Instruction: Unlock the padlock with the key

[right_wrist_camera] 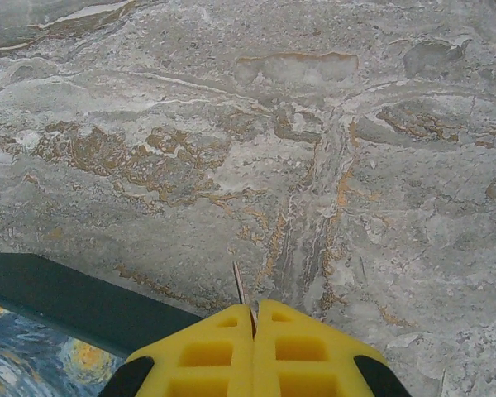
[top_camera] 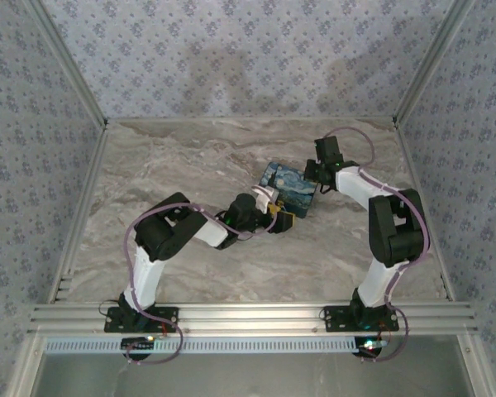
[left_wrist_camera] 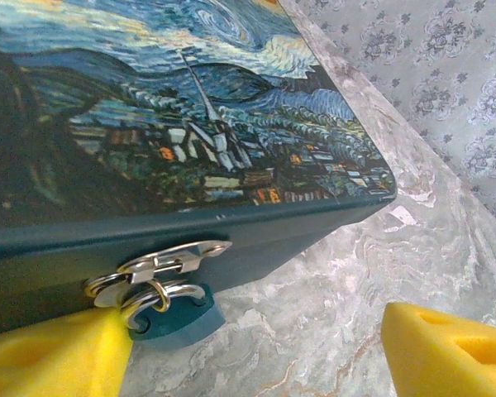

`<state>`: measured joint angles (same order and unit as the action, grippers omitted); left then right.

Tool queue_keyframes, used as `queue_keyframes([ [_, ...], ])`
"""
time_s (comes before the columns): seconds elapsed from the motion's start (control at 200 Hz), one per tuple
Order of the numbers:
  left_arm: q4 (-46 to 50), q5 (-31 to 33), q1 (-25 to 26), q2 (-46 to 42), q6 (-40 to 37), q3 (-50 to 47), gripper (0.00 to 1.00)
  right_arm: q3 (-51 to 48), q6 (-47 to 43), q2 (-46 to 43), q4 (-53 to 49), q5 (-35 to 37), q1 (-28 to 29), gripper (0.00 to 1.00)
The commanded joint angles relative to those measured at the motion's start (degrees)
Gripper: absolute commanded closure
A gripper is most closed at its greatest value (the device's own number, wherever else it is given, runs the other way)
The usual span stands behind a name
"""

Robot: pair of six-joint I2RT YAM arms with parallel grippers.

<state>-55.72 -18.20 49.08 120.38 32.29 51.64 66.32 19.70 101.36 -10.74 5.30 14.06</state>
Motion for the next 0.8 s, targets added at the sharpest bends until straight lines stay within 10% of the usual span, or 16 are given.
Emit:
queue_keyframes([
  [0.0,-5.58,-5.26,-0.03,1.71,2.9,-0.01,0.3,-0.65,-0.39,1.75,-6.41,-5.3,2.38,1.0],
  [0.799,-10.43,-2.61,1.33,1.44,8.64,-5.23,0.33,-0.3,0.69,2.26,-6.07,-4.94,3.78,1.0],
])
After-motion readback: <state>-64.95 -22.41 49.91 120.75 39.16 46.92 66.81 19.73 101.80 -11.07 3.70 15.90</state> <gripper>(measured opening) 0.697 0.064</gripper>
